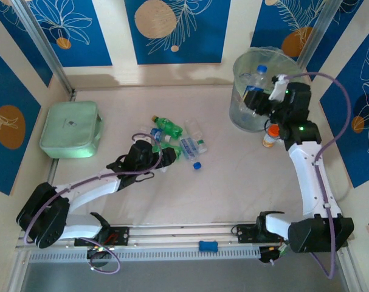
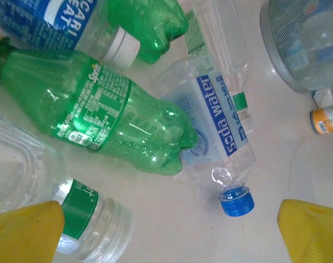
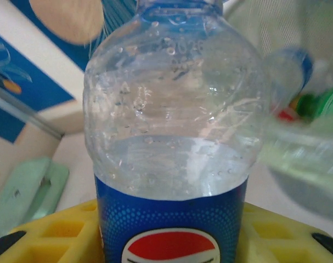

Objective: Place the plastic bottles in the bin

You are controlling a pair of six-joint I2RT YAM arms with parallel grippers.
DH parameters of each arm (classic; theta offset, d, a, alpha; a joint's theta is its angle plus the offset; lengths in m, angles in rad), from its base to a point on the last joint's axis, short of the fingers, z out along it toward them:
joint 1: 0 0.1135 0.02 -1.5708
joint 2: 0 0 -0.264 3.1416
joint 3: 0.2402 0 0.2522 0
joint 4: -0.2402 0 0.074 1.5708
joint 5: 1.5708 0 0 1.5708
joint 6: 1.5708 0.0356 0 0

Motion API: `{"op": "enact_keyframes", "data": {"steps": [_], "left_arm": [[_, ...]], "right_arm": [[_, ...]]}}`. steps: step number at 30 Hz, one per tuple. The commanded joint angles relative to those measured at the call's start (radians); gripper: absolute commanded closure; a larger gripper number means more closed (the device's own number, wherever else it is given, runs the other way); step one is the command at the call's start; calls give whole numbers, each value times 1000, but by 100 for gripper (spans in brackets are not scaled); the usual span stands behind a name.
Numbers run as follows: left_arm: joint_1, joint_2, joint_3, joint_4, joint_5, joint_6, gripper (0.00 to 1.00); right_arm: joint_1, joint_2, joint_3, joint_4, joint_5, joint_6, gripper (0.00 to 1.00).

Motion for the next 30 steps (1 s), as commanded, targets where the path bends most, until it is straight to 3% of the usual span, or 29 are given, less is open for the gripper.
{"op": "enact_keyframes", "data": {"steps": [1,8,22,30], "left_arm": [[-21,24,41,16,41,19,1],[-64,27,82,-59,17,69,1],[-81,-115,47,-187,-92,105,1],[-86,-192,11,-234,-129,101,1]], "right_arm": [[-65,40,61,56,-41,45,53],[-153,239,250,91,-45,149,54],[-122,661,639,-65,-41,201,54],[-82,805,793,-176,-27,210,45]]}}
